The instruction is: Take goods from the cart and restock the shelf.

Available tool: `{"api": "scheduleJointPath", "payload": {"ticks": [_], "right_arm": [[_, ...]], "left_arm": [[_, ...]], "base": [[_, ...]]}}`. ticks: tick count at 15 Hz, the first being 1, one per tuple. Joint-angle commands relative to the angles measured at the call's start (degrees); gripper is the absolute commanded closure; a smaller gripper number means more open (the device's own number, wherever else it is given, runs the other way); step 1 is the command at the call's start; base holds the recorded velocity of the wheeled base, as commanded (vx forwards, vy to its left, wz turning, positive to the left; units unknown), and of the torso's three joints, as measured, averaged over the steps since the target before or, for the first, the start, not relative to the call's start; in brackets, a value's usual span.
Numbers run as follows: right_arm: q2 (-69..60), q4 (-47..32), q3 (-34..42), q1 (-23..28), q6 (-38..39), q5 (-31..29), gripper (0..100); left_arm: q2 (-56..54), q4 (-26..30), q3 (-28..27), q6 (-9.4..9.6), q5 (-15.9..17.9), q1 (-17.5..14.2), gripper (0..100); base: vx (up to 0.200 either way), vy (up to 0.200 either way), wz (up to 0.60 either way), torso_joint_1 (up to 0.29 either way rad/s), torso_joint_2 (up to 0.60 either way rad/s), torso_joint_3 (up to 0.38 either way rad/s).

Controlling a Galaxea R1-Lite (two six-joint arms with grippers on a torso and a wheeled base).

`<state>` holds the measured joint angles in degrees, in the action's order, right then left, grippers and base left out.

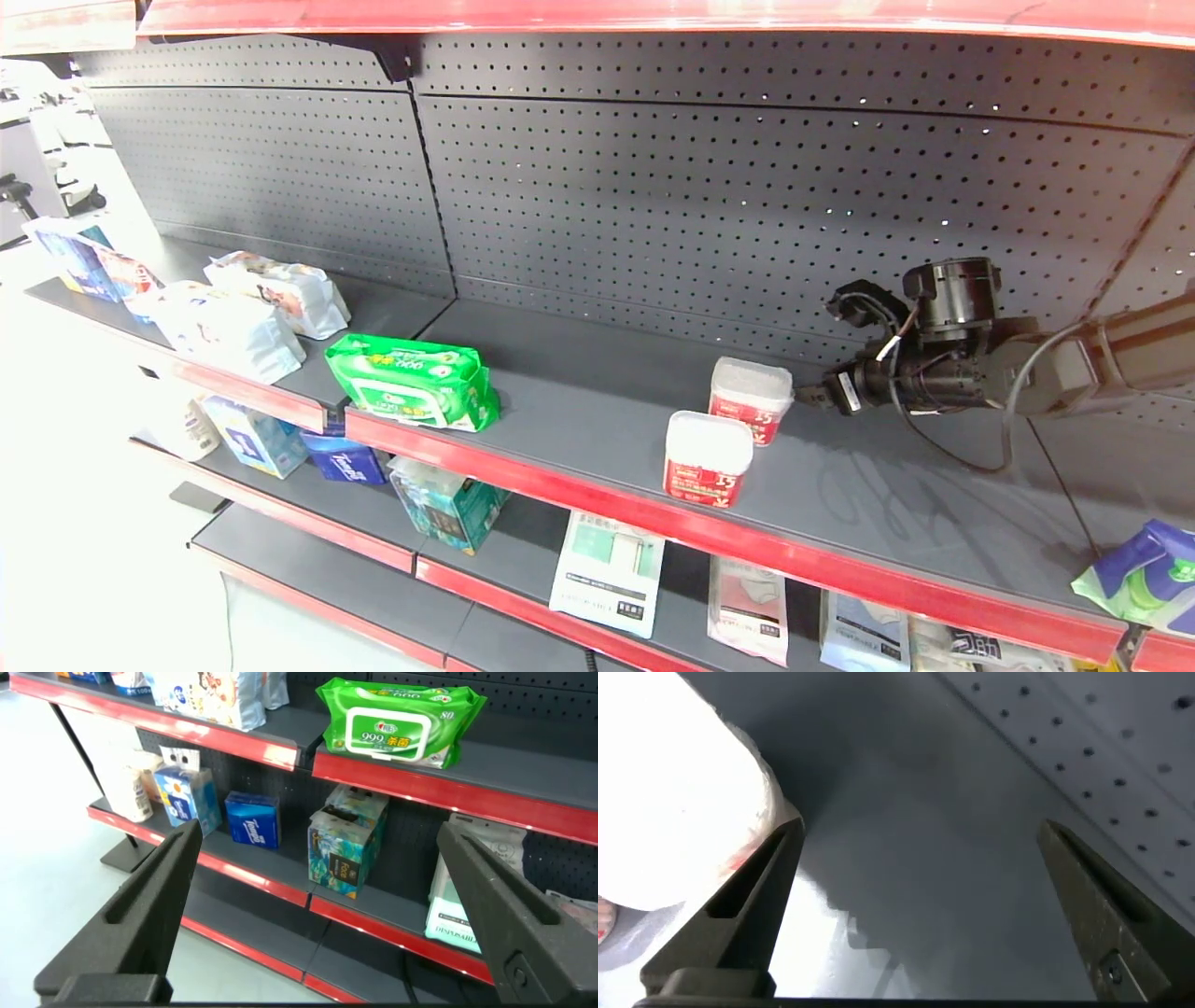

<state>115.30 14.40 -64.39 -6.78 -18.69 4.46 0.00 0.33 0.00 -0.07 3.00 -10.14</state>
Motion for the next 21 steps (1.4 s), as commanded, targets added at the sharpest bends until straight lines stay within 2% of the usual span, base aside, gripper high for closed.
{"api": "scheduleJointPath", "payload": {"ticks": [1,3,5,8,9,11,13,14,16,17,19,20,21], "right_arm": [[-0.34,-0.07,0.85,0.45,-0.03,-0.07,0],[-4.47,-0.51,2.52,2.38,0.67,-2.53,0],[-10.01,-0.25,7.26,4.40,1.55,-4.11,0],[-25.56,-0.16,21.41,6.60,4.80,-4.11,0],[-27.76,-0.16,23.26,6.60,5.42,-4.11,0],[-49.03,-0.33,38.64,6.51,8.93,-3.58,0],[-61.42,-0.60,45.14,7.57,8.93,-3.49,0],[-72.23,-0.60,51.65,10.29,8.84,-4.11,0],[-84.98,-1.39,56.04,13.11,9.46,-3.49,0],[-89.11,-2.36,57.62,12.93,9.55,-3.23,0],[-104.75,-7.01,63.60,10.47,11.04,1.60,0],[-111.08,-11.23,64.30,10.38,11.48,0.81,0],[-110.29,-11.41,64.21,10.29,11.92,-0.42,0]], "left_arm": [[0.00,0.02,0.00,-0.01,-0.01,-0.05,0],[0.00,0.02,0.00,-0.01,-0.01,-0.05,0],[0.00,0.02,0.00,-0.01,-0.01,-0.05,0],[0.00,0.02,0.00,-0.01,-0.01,-0.05,0],[0.00,0.02,0.00,-0.01,-0.01,-0.05,0],[0.00,-0.07,0.00,-0.01,-0.01,-0.05,0],[0.00,0.02,0.00,-0.01,-0.01,-0.05,0],[0.00,-0.07,0.00,-0.01,-0.01,-0.05,0],[0.00,0.02,0.00,-0.01,-0.01,0.04,0],[0.00,0.02,0.00,-0.01,-0.01,-0.05,0],[0.00,-0.07,0.00,-0.01,-0.01,-0.05,0],[0.00,0.02,0.00,-0.01,-0.01,0.04,0],[0.00,0.02,0.00,-0.01,-0.01,-0.05,0]], "base": [[0.000,0.000,0.00,0.000,0.00,0.000],[0.000,0.000,0.00,0.000,0.00,0.000],[0.000,0.000,0.00,0.000,0.00,0.000],[0.000,0.000,0.00,0.000,0.00,0.000],[0.000,0.000,0.00,0.000,0.00,0.000],[0.000,0.000,0.00,0.000,0.00,0.000],[0.000,0.000,0.00,0.000,0.00,0.000],[0.000,0.000,0.00,0.000,0.00,0.000],[0.000,0.000,0.00,0.000,0.00,0.000],[0.000,0.000,0.00,0.000,0.00,0.000],[0.000,0.000,0.00,0.000,0.00,0.000],[0.000,0.000,0.00,0.000,0.00,0.000],[0.000,0.000,0.00,0.000,0.00,0.000]]}}
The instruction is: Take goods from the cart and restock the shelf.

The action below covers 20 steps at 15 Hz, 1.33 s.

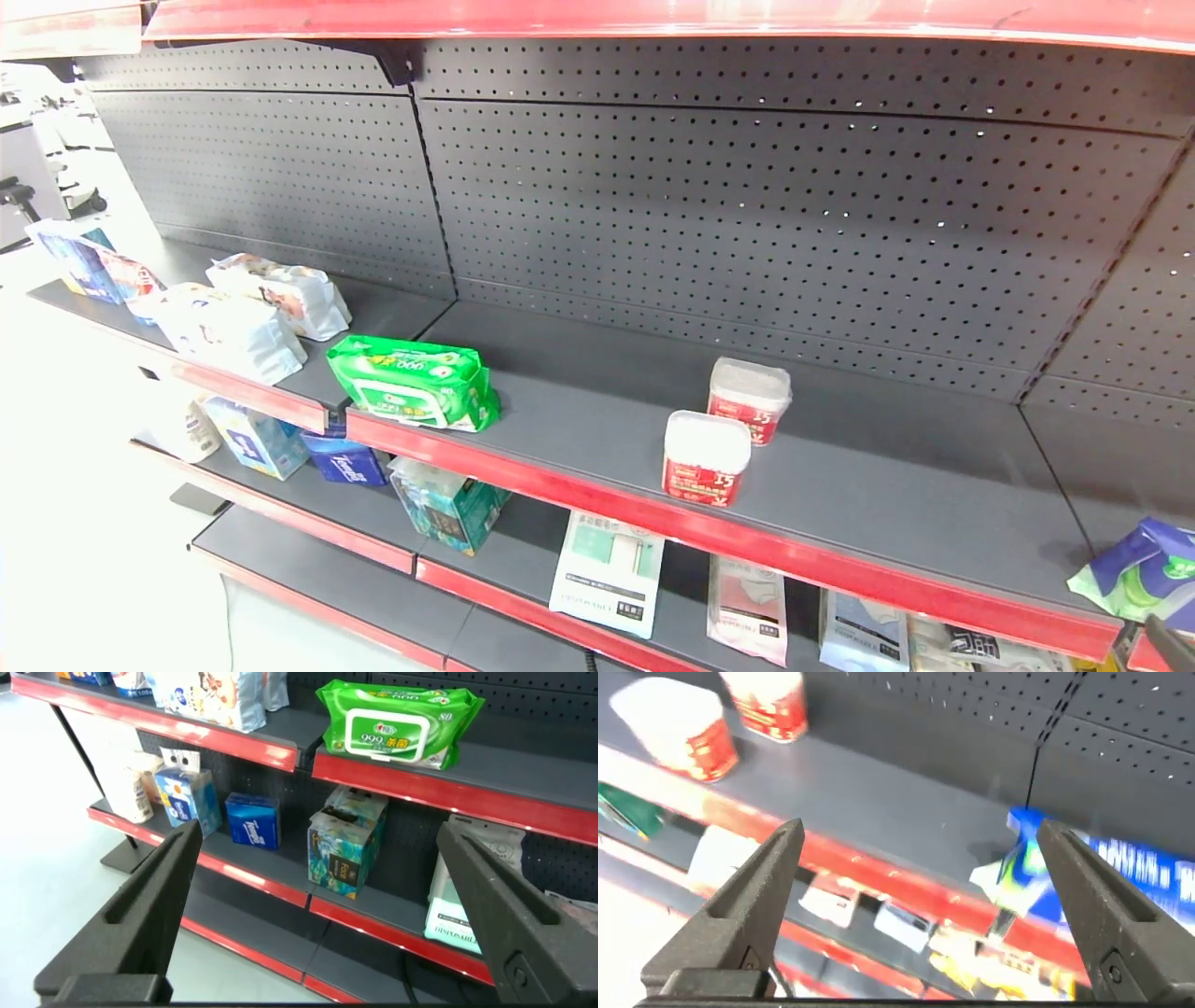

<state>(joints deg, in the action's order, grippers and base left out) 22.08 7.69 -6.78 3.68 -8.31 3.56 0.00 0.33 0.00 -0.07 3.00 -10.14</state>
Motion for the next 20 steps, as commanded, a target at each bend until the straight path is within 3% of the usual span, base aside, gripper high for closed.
{"api": "scheduleJointPath", "payload": {"ticks": [1,3,12,20], "right_arm": [[-17.24,-4.97,6.78,-0.17,4.53,0.04,0],[-17.24,-8.48,6.60,-0.25,10.69,-2.24,0],[-17.16,-7.60,6.78,-0.25,8.31,-2.59,0],[-17.24,-7.60,6.78,-0.25,8.23,-2.59,0]], "left_arm": [[0.00,0.02,0.00,-0.01,-0.01,-0.05,0],[0.00,0.02,0.00,-0.01,-0.01,-0.05,0],[0.00,0.02,0.00,0.07,-0.01,-0.05,0],[0.00,0.02,0.00,0.07,-0.01,-0.05,0]], "base": [[0.000,0.000,0.00,0.000,0.00,0.000],[0.000,0.000,0.00,0.000,0.00,0.000],[0.000,0.000,0.00,0.000,0.00,0.000],[0.000,0.000,-0.60,0.007,0.00,-0.001]]}}
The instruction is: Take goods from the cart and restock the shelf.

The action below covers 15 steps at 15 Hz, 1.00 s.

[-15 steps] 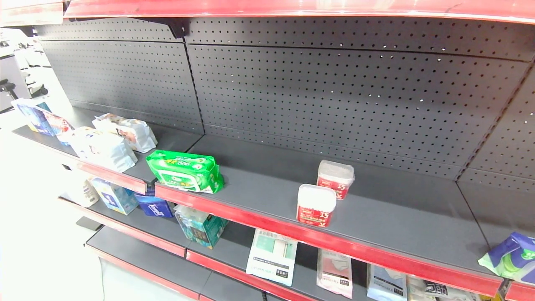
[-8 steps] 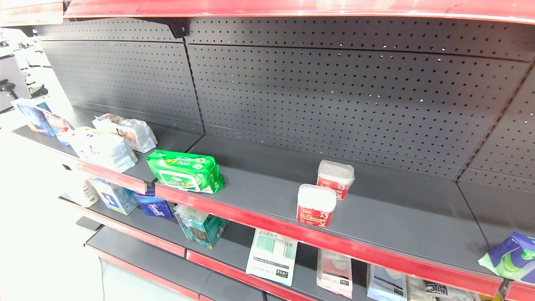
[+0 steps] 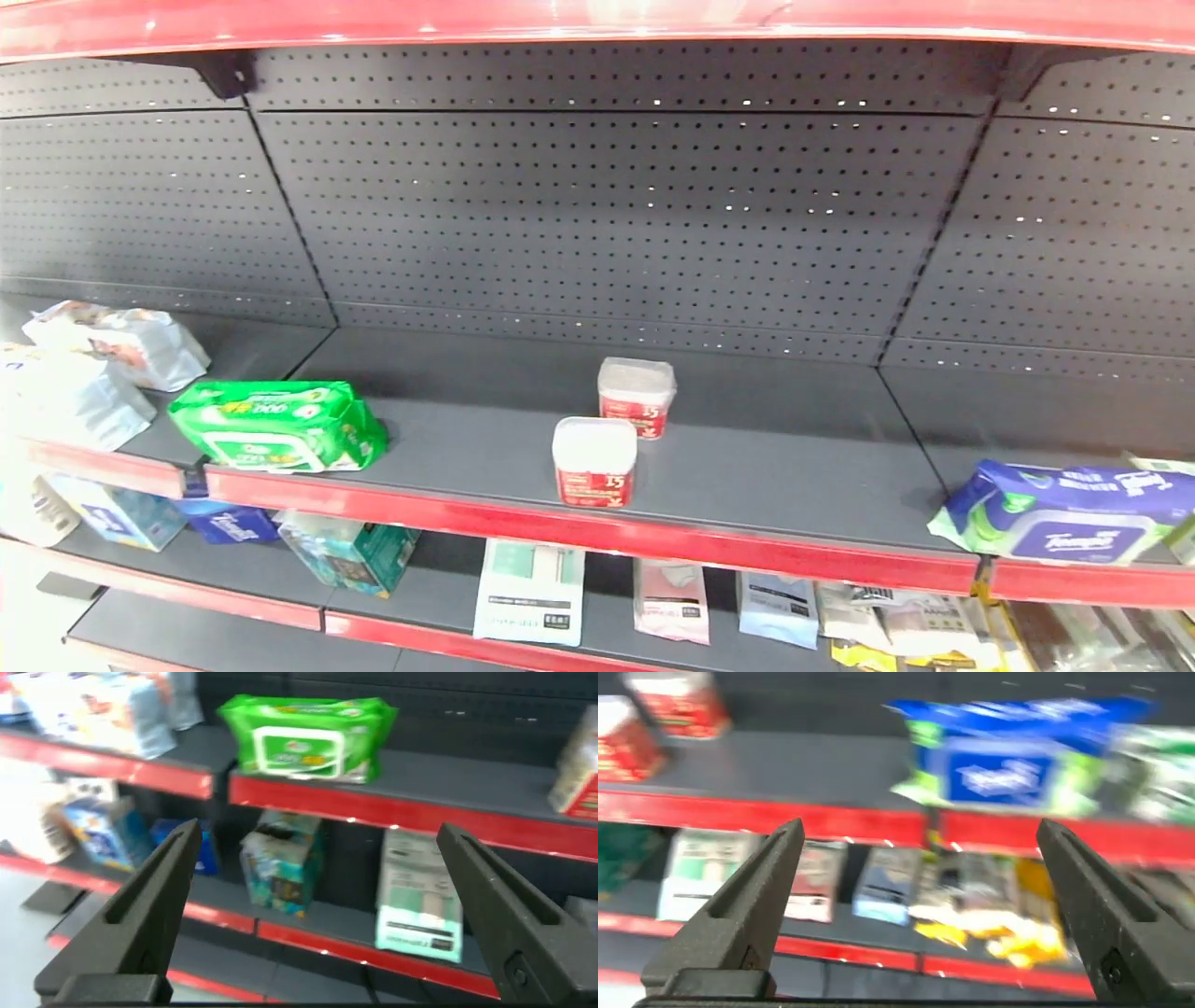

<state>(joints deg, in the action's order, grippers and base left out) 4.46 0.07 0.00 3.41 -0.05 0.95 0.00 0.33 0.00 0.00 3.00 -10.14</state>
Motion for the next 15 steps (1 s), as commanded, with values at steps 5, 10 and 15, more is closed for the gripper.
{"api": "scheduleJointPath", "payload": {"ticks": [5,10,15], "right_arm": [[0.46,0.01,0.00,0.01,-0.04,0.02,0],[0.46,0.01,0.00,0.01,-0.04,0.02,0],[0.46,0.01,0.00,0.01,-0.04,0.10,0]], "left_arm": [[0.00,0.02,0.00,0.00,-0.01,-0.05,0],[8.09,-0.68,-11.43,0.26,1.66,1.18,0],[56.16,-6.13,-29.18,-5.36,-4.41,-0.84,0]], "base": [[0.000,0.000,-0.48,0.004,0.00,0.003],[0.000,0.000,0.00,0.000,0.00,0.000],[0.000,0.000,0.00,0.000,0.00,0.000]]}}
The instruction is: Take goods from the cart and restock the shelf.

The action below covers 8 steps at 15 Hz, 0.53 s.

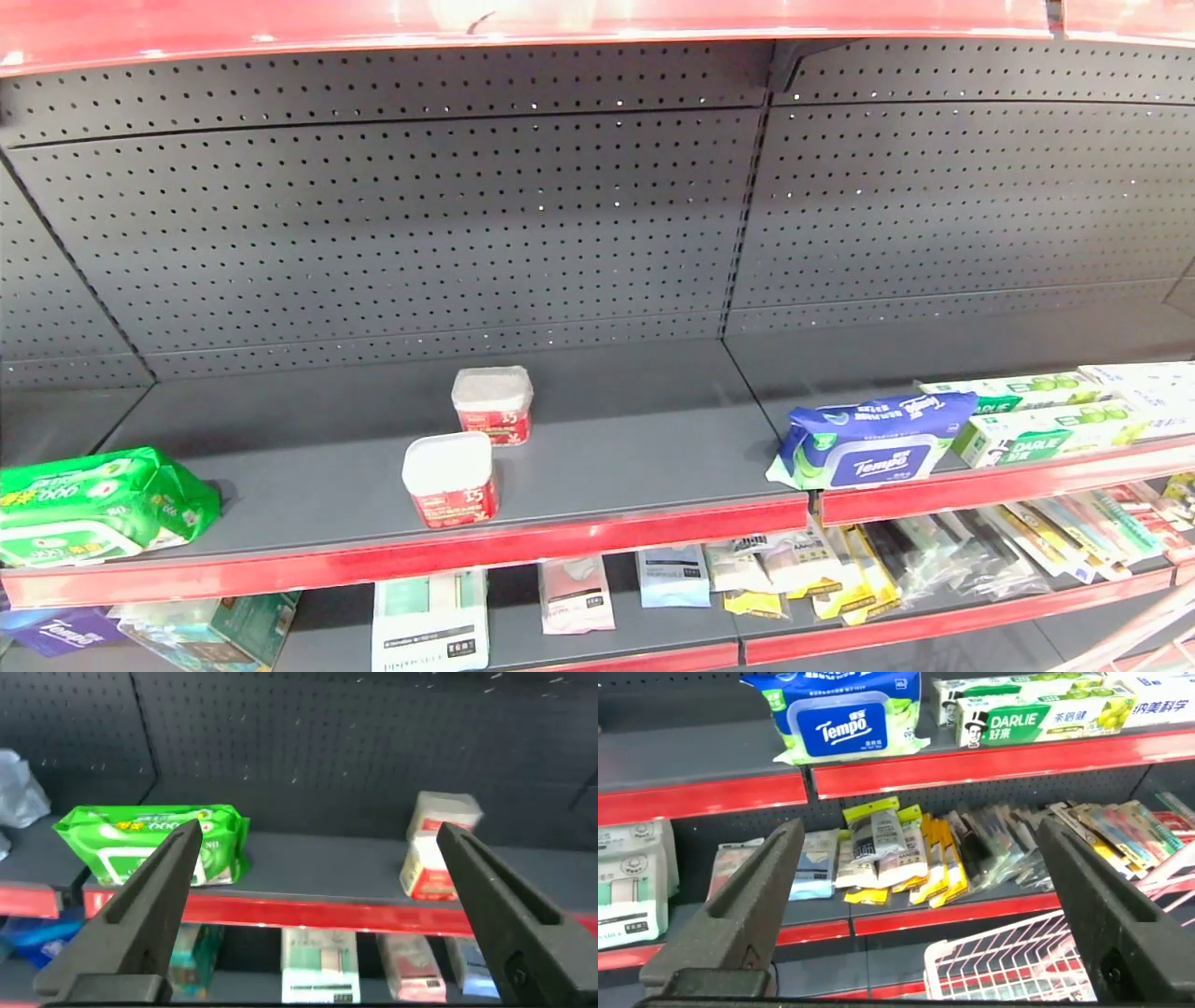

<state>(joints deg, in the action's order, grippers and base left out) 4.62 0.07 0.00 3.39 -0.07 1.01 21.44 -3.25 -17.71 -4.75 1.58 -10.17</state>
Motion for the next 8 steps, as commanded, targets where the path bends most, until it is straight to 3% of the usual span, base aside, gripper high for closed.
{"api": "scheduleJointPath", "payload": {"ticks": [1,3,7,8], "right_arm": [[0.30,0.01,0.00,0.04,-0.01,0.04,0],[0.30,0.01,0.00,0.04,-0.01,0.04,0],[0.30,0.01,0.00,0.04,-0.01,0.04,0],[0.30,0.01,0.00,0.04,-0.01,0.04,0]], "left_arm": [[39.82,-2.63,-11.73,-0.08,-2.11,0.15,0],[48.17,-2.63,-11.64,1.33,-1.94,0.50,0],[56.08,-2.37,-12.43,1.77,-1.85,1.29,0],[60.21,-2.63,-12.70,1.85,-1.76,3.58,0]], "base": [[0.000,0.000,0.00,0.000,0.00,0.000],[0.000,0.000,0.00,0.000,0.00,0.000],[0.000,0.000,0.00,0.000,0.00,0.000],[0.000,0.000,0.00,0.000,0.00,0.000]]}}
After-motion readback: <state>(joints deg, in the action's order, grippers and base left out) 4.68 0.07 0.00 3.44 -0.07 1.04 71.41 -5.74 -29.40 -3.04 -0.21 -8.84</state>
